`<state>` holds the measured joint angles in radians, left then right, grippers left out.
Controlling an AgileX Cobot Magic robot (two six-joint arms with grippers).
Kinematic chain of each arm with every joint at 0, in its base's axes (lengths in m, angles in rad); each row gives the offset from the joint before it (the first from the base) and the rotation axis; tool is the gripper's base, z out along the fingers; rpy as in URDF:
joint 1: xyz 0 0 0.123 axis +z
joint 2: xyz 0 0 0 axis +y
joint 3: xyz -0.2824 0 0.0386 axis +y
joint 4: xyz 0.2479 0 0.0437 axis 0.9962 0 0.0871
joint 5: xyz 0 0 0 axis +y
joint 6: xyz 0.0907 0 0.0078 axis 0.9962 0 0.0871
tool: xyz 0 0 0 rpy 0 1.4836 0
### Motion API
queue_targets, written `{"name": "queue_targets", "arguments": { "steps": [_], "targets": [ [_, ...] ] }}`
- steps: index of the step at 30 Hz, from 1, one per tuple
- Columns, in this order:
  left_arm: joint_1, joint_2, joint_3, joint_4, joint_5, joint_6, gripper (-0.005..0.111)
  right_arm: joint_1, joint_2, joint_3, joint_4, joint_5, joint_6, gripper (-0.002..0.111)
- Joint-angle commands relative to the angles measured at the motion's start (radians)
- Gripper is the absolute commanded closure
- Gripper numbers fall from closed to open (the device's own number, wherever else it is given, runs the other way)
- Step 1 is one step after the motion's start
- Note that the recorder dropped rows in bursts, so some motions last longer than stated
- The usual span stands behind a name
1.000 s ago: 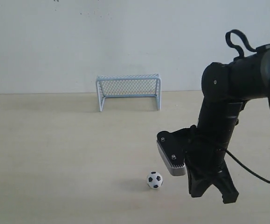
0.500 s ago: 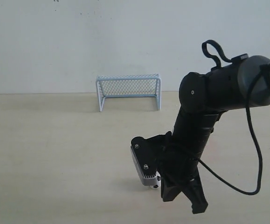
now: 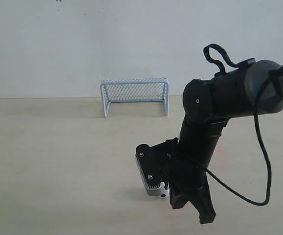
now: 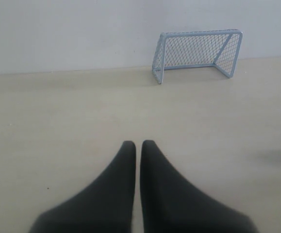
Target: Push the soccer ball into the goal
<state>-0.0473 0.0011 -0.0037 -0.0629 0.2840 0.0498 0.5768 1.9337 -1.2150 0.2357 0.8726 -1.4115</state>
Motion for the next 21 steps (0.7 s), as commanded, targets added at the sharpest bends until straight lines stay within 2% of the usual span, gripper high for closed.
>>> {"name": "queue_targets", "arguments": {
  "steps": [1, 6, 21],
  "targets": [
    [0.004, -0.001, 0.004, -0.007, -0.001, 0.004, 0.102, 0.001, -0.002, -0.007, 0.021, 0.105, -0.015, 0.108],
    [0.004, -0.001, 0.004, -0.007, -0.001, 0.004, 0.102, 0.001, -0.002, -0.007, 0.053, 0.151, -0.015, 0.108],
    [0.004, -0.001, 0.004, -0.007, -0.001, 0.004, 0.102, 0.001, -0.002, -0.007, 0.102, 0.141, -0.015, 0.108]
  ]
}}
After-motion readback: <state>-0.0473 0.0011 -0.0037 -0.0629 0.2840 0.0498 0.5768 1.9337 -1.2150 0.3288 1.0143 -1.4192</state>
